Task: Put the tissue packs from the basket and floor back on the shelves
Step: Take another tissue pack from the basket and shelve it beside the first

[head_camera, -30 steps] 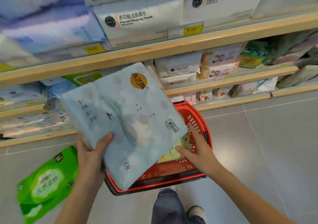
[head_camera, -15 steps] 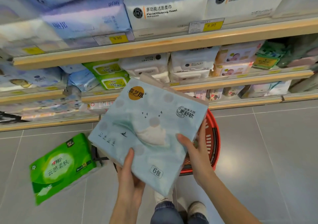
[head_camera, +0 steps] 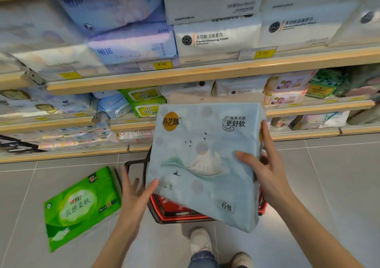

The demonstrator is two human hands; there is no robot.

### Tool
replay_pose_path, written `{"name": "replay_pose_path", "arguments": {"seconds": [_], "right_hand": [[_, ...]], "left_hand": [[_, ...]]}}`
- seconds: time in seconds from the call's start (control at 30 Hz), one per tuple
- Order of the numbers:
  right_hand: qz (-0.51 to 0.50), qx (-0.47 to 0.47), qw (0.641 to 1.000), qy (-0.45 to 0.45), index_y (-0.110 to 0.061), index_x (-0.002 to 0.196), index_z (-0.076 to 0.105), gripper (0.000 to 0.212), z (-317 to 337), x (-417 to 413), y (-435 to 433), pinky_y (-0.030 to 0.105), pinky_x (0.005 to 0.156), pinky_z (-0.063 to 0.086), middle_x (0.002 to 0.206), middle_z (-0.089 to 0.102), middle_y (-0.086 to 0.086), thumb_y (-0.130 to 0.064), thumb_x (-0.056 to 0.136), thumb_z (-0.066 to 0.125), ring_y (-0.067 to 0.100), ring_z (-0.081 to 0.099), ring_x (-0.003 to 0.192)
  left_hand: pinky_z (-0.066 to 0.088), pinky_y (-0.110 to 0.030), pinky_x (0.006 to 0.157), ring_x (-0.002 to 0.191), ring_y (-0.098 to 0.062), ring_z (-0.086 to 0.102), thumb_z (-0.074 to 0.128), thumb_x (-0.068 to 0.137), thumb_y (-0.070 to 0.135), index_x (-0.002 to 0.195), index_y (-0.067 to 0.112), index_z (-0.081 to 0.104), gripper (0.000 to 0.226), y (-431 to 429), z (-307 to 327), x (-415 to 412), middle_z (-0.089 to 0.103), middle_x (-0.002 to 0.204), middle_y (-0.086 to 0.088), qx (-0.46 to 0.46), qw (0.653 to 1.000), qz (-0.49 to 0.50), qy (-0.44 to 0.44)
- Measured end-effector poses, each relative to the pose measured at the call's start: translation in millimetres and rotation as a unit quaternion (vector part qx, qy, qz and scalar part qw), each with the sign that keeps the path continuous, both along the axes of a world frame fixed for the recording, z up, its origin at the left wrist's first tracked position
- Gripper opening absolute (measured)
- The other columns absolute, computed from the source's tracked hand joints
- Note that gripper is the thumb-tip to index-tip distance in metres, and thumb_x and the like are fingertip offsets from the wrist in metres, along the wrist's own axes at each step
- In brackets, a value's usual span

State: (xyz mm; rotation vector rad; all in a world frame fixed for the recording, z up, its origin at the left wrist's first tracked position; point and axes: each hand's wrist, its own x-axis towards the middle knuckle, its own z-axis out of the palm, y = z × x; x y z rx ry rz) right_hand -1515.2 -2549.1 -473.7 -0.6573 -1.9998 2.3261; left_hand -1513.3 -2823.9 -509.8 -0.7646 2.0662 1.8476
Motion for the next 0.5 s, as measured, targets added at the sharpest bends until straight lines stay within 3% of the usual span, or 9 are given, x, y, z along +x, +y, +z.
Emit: {"name": "replay_pose_path", "arguments": {"seconds": [0.1, 0.17, 0.2, 0.27, 0.37, 0.5], "right_hand": [[-0.004, -0.026, 1.0, 0.001, -0.051, 0.135, 0.03, 0.098, 22, -5, 14, 0.029, 0.077, 0.057, 0.137, 0.05, -0.009, -0.021, 0.056, 0.08, 0.017, 0.06, 0.112], [0.016, -0.041, 0.999, 0.013, -0.046, 0.136, 0.032, 0.088, 37, -6, 24, 0.029, 0.072, 0.057, 0.131, 0.057, -0.005, -0.015, 0.063, 0.07, 0.019, 0.064, 0.106], [0.026, -0.051, 0.998, 0.016, -0.044, 0.135, 0.035, 0.082, 45, -7, 28, 0.03, 0.07, 0.056, 0.128, 0.059, -0.003, -0.013, 0.066, 0.065, 0.02, 0.065, 0.104], [0.034, -0.065, 0.997, 0.018, -0.041, 0.133, 0.04, 0.075, 62, -7, 34, 0.029, 0.068, 0.056, 0.125, 0.061, -0.003, -0.01, 0.067, 0.06, 0.019, 0.066, 0.1], [0.054, -0.059, 0.996, 0.029, -0.042, 0.131, 0.042, 0.074, 89, -7, 41, 0.027, 0.068, 0.056, 0.125, 0.062, -0.006, -0.008, 0.067, 0.058, 0.018, 0.065, 0.103], [0.067, -0.029, 0.996, 0.06, -0.043, 0.131, 0.042, 0.077, 134, -12, 52, 0.028, 0.07, 0.056, 0.126, 0.061, -0.01, -0.008, 0.066, 0.061, 0.017, 0.063, 0.107]], "left_hand": [[0.035, -0.037, 0.104, 0.137, -0.018, 0.032, 0.075, 0.05, 0.066, 0.133, 0.065, 0.004, 0.11, -11, 26, -40, 0.019, 0.156, -0.006, -0.034, 0.987, -0.147, 0.049], [0.041, -0.043, 0.103, 0.133, -0.016, 0.039, 0.074, 0.046, 0.07, 0.129, 0.07, 0.002, 0.11, -10, 42, -63, 0.022, 0.154, 0.001, -0.033, 0.973, -0.218, 0.069], [0.044, -0.04, 0.1, 0.13, -0.013, 0.043, 0.075, 0.047, 0.069, 0.129, 0.07, 0.001, 0.111, -8, 50, -71, 0.026, 0.151, 0.007, -0.027, 0.967, -0.242, 0.08], [0.048, -0.022, 0.092, 0.124, 0.004, 0.045, 0.075, 0.047, 0.068, 0.133, 0.065, -0.001, 0.114, 1, 67, -82, 0.032, 0.143, 0.025, -0.032, 0.951, -0.283, 0.124], [0.043, -0.004, 0.084, 0.116, 0.022, 0.04, 0.074, 0.048, 0.068, 0.139, 0.054, -0.002, 0.119, 12, 95, -83, 0.031, 0.129, 0.051, -0.051, 0.936, -0.299, 0.178], [0.045, -0.015, 0.094, 0.119, 0.017, 0.042, 0.076, 0.048, 0.066, 0.139, 0.054, 0.0, 0.119, 19, 138, -74, 0.035, 0.127, 0.05, -0.03, 0.938, -0.269, 0.218]]}}
